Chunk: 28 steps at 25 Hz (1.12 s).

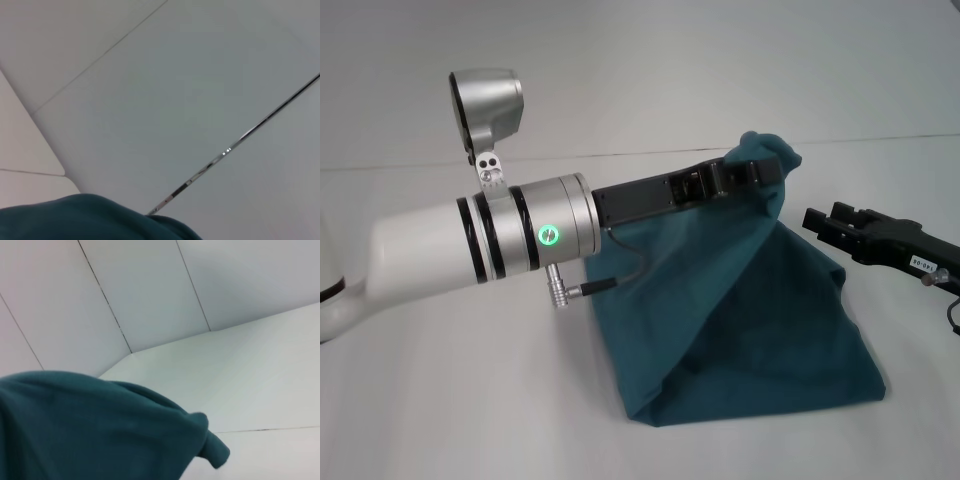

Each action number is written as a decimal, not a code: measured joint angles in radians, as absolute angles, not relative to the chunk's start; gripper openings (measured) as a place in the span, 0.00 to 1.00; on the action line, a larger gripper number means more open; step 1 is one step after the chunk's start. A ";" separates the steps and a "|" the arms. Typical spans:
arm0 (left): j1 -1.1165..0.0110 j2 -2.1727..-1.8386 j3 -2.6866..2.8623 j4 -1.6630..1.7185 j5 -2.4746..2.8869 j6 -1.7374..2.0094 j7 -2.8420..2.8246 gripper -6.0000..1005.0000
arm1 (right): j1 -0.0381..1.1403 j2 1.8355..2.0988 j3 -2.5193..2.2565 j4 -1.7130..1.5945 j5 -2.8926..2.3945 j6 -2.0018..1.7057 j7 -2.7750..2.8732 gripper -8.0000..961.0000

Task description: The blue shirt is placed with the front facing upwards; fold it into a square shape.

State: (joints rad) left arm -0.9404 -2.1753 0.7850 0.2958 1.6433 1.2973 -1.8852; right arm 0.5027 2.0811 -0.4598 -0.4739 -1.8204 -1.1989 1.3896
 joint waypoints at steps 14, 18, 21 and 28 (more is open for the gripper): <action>-0.948 -2.175 0.812 0.251 1.630 1.322 -1.817 0.34 | 0.501 2.059 -0.458 -0.476 -1.823 -1.200 1.420 0.62; -0.918 -2.175 0.809 0.288 1.629 1.340 -1.817 0.42 | 0.492 2.035 -0.456 -0.480 -1.823 -1.194 1.462 0.62; -0.893 -2.175 0.809 0.318 1.625 1.348 -1.818 0.48 | 0.491 2.006 -0.467 -0.486 -1.839 -1.192 1.540 0.62; -0.741 -2.166 0.817 0.470 1.626 1.408 -1.783 0.70 | 0.533 1.962 -0.509 -0.542 -1.974 -1.231 1.834 0.62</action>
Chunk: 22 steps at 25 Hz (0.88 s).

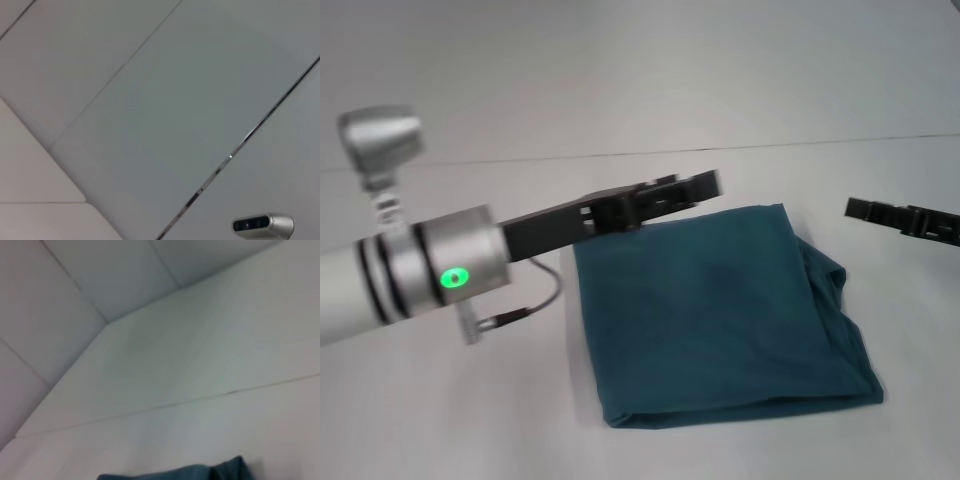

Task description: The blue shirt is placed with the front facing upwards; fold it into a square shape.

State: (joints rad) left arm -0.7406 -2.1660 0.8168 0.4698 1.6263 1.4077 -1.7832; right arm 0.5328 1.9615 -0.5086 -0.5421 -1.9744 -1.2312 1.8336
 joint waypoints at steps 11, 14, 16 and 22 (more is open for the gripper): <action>-0.534 -2.161 0.817 0.648 1.638 1.503 -1.745 0.96 | 0.618 1.942 -0.574 -0.547 -2.039 -1.276 2.051 0.62; -0.514 -2.161 0.812 0.650 1.658 1.499 -1.720 0.96 | 0.649 1.962 -0.602 -0.536 -2.067 -1.200 2.072 0.62; -0.509 -2.161 0.809 0.648 1.670 1.495 -1.710 0.96 | 0.678 1.975 -0.611 -0.515 -2.102 -1.144 2.084 0.62; -0.503 -2.161 0.786 0.644 1.692 1.490 -1.701 0.96 | 0.740 2.000 -0.649 -0.455 -2.141 -1.021 2.086 0.60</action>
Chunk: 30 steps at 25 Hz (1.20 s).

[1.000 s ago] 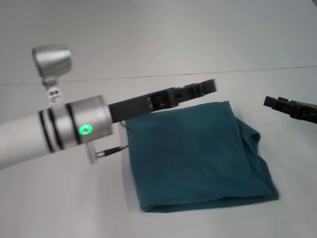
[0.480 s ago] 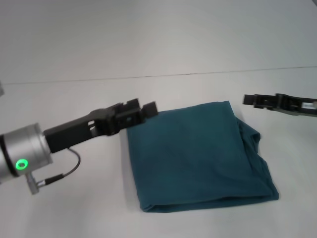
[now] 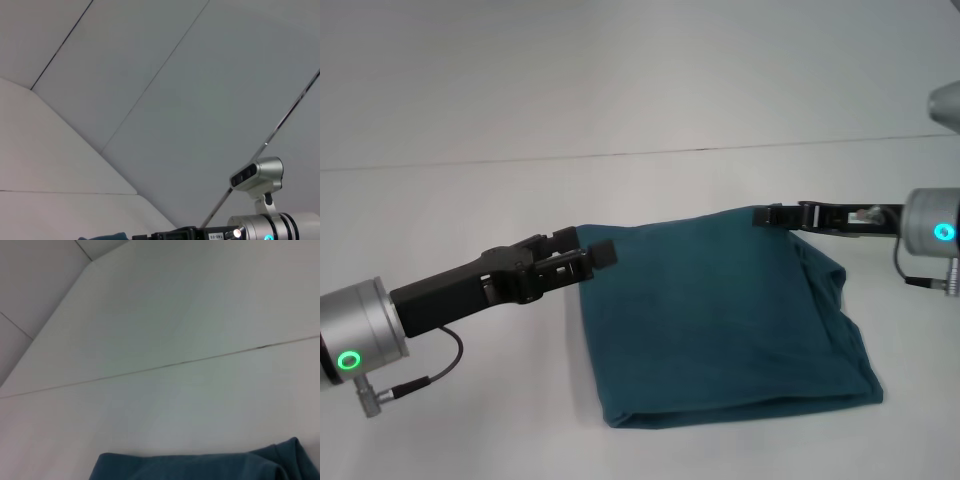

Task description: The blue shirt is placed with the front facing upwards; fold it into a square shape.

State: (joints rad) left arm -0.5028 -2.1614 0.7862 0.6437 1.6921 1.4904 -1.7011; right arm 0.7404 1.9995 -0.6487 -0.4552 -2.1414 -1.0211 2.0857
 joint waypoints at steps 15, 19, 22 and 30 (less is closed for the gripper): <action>-0.502 -2.161 0.785 0.644 1.704 1.484 -1.698 0.96 | 0.738 2.047 -0.682 -0.463 -2.137 -0.907 2.076 0.44; -0.501 -2.161 0.785 0.644 1.704 1.483 -1.698 0.96 | 0.730 2.045 -0.680 -0.461 -2.136 -0.906 2.073 0.45; -0.501 -2.161 0.785 0.643 1.704 1.483 -1.698 0.96 | 0.729 2.049 -0.680 -0.456 -2.136 -0.898 2.056 0.45; -0.502 -2.161 0.785 0.634 1.704 1.482 -1.698 0.96 | 0.737 2.075 -0.676 -0.467 -2.124 -0.888 2.035 0.33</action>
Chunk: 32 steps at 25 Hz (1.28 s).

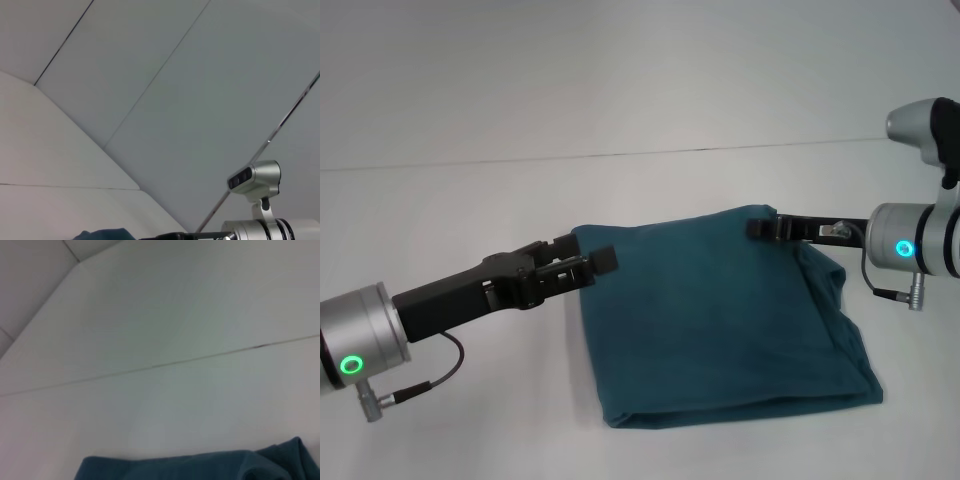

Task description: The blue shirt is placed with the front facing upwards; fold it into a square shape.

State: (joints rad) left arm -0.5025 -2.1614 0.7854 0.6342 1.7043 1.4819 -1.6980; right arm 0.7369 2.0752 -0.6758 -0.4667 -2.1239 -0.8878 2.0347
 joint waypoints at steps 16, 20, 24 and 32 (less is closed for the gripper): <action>-0.508 -2.163 0.789 0.617 1.704 1.475 -1.703 0.96 | 0.694 2.043 -0.684 -0.505 -2.061 -0.932 2.008 0.04; -0.508 -2.163 0.791 0.611 1.704 1.472 -1.705 0.96 | 0.691 2.052 -0.702 -0.497 -2.064 -0.884 2.006 0.10; -0.511 -2.162 0.791 0.606 1.704 1.469 -1.705 0.96 | 0.667 2.061 -0.702 -0.499 -2.056 -0.836 1.987 0.15; -0.510 -2.161 0.790 0.588 1.708 1.448 -1.714 0.96 | 0.606 2.066 -0.696 -0.568 -1.958 -0.850 1.905 0.37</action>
